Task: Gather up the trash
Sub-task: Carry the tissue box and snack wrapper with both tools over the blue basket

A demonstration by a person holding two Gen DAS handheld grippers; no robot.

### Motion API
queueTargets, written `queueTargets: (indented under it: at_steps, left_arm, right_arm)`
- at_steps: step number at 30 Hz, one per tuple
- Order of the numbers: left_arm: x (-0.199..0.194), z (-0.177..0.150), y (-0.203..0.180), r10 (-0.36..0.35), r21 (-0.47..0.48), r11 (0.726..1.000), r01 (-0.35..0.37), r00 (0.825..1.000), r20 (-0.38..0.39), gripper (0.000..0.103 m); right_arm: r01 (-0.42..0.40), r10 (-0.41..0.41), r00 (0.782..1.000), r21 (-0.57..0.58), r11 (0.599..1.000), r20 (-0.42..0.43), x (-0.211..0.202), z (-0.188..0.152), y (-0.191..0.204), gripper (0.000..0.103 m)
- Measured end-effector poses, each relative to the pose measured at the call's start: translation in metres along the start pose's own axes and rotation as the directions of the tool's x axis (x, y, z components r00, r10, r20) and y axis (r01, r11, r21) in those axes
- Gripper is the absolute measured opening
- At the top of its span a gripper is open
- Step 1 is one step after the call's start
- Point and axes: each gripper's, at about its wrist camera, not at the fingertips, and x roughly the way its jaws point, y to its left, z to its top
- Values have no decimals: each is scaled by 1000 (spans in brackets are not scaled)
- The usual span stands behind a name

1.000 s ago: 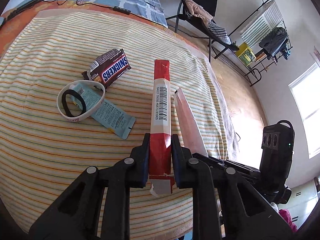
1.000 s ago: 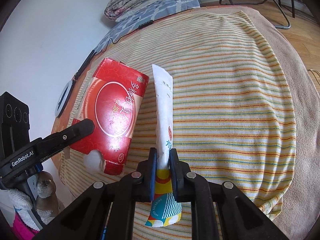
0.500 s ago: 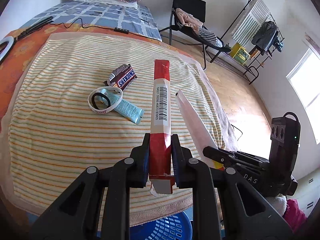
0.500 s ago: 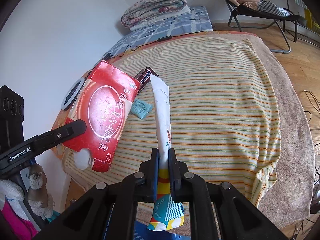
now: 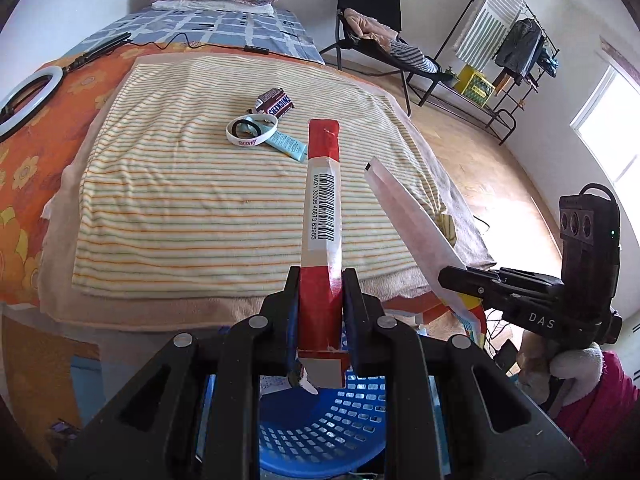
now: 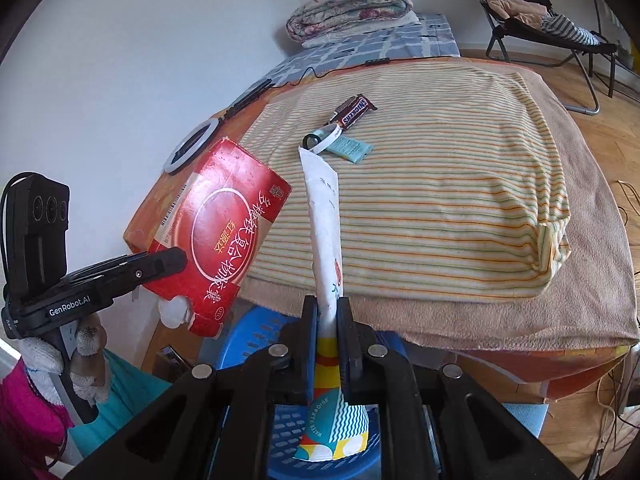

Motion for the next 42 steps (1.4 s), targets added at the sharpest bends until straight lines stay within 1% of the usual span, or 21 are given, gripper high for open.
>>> queueTargets:
  at_steps: [4,8,11,18,23,27,40,42]
  left_arm:
    - [-9,-35,4,11,0,1000,-11,999,-31,18]
    - [-10,-61,6,11,-15,1000,-12,998,-68,18]
    - [-6,-77,7,5,-32,999,-8,996,-93,18]
    - [4,-107,8,5,-43,999,-11,989,-151,18]
    - [19,-118,14,16,-49,998,-26,980,-200,18]
    - [28,-123,15,11,-58,998,-24,973,-230,18]
    - [44,-130,12,30,-27,999,-38,963,-266,18]
    - [46,-130,12,27,-28,999,-36,963,-269,18]
  right_arm:
    - [-13,12,999,-25,1000,-38,-1,-28,12,7]
    - [-30,28,997,-32,999,-75,2,-50,18,7]
    - [-19,14,995,-52,998,-98,8,-62,22,7]
    - [-25,15,986,-54,998,-167,28,-80,18,7]
    - [-10,-2,981,-56,998,-195,39,-89,15,7]
    - [7,-18,979,-56,998,-205,44,-90,11,7]
    - [33,-41,973,-38,999,-225,57,-91,5,7]
    - [32,-39,972,-31,999,-230,59,-90,4,12]
